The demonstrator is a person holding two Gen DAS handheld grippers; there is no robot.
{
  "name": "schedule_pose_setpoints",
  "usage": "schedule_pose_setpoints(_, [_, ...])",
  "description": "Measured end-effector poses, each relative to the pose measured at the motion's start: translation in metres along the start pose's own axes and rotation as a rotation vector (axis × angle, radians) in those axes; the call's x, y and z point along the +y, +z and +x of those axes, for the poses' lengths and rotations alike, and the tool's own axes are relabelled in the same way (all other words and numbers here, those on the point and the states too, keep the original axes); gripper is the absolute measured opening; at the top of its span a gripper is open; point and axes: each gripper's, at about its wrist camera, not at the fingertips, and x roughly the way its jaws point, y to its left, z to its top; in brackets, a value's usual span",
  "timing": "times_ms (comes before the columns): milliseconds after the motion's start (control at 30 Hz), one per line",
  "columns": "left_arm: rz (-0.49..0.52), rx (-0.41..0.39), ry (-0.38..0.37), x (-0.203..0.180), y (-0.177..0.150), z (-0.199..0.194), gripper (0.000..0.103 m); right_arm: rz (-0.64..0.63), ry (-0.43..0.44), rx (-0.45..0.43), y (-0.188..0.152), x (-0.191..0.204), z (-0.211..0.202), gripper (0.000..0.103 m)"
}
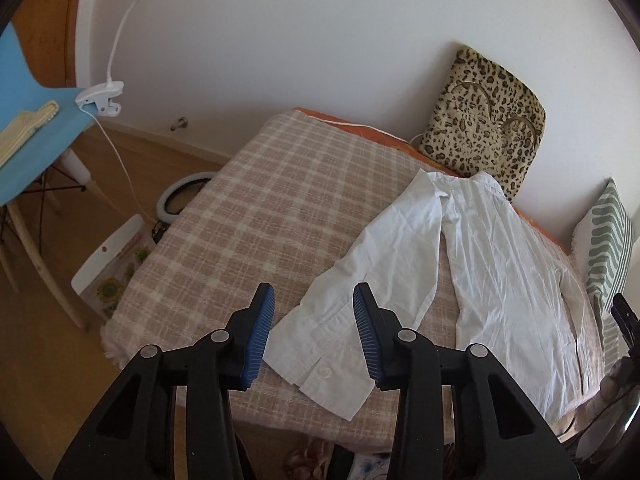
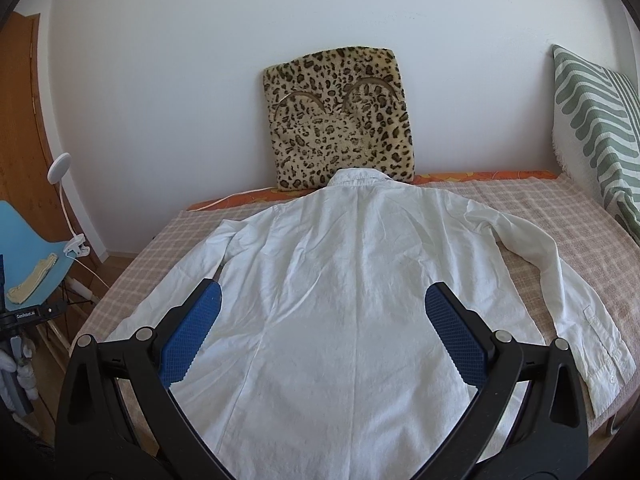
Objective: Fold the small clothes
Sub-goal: 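Grasp the side edge of the white shirt with the left gripper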
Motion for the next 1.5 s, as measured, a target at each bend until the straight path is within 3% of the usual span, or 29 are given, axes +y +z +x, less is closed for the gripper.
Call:
schedule_pose_setpoints(167, [-0.158, 0.140, -0.125, 0.029, -0.012, 0.029, 0.038, 0.003, 0.027, 0.021, 0.000, 0.013, 0.008, 0.103])
schedule_pose_setpoints(367, [-0.273, 0.252, -0.159, 0.048, -0.025, 0.057, 0.038, -0.014, 0.049, 0.026, -0.003, 0.022, 0.004, 0.103])
schedule_pose_setpoints(633, [-0.350, 0.312, -0.169, 0.057, -0.034, 0.075, 0.038, -0.015, 0.029, 0.005, -0.006, 0.015, -0.004, 0.103])
schedule_pose_setpoints(800, [-0.397, 0.280, -0.183, 0.062, -0.041, 0.071, 0.038, 0.015, 0.047, 0.024, -0.005, 0.008, 0.001, 0.103])
schedule_pose_setpoints(1033, [-0.515, 0.245, -0.281, 0.068, -0.039, 0.080, 0.038, 0.005, 0.076, 0.037, -0.007, 0.013, 0.004, 0.103])
schedule_pose_setpoints(1300, [-0.334, 0.208, -0.157, 0.033, -0.025, 0.090, 0.041, -0.030, 0.070, 0.051, -0.011, 0.021, 0.008, 0.103])
schedule_pose_setpoints(1333, [-0.307, 0.205, -0.141, 0.030, -0.022, 0.092, 0.039, -0.029, 0.072, 0.058, -0.010, 0.023, 0.010, 0.103])
schedule_pose_setpoints(1367, [-0.276, 0.203, -0.120, 0.027, -0.020, 0.095, 0.028, -0.030, 0.075, 0.070, -0.009, 0.024, 0.014, 0.103])
schedule_pose_setpoints(1400, [-0.262, 0.200, -0.119, 0.027, -0.019, 0.097, 0.002, -0.030, 0.081, 0.081, -0.007, 0.026, 0.017, 0.103])
schedule_pose_setpoints(1500, [-0.325, 0.195, -0.165, 0.035, -0.021, 0.100, 0.003, -0.069, 0.126, 0.115, 0.006, 0.039, 0.030, 0.103])
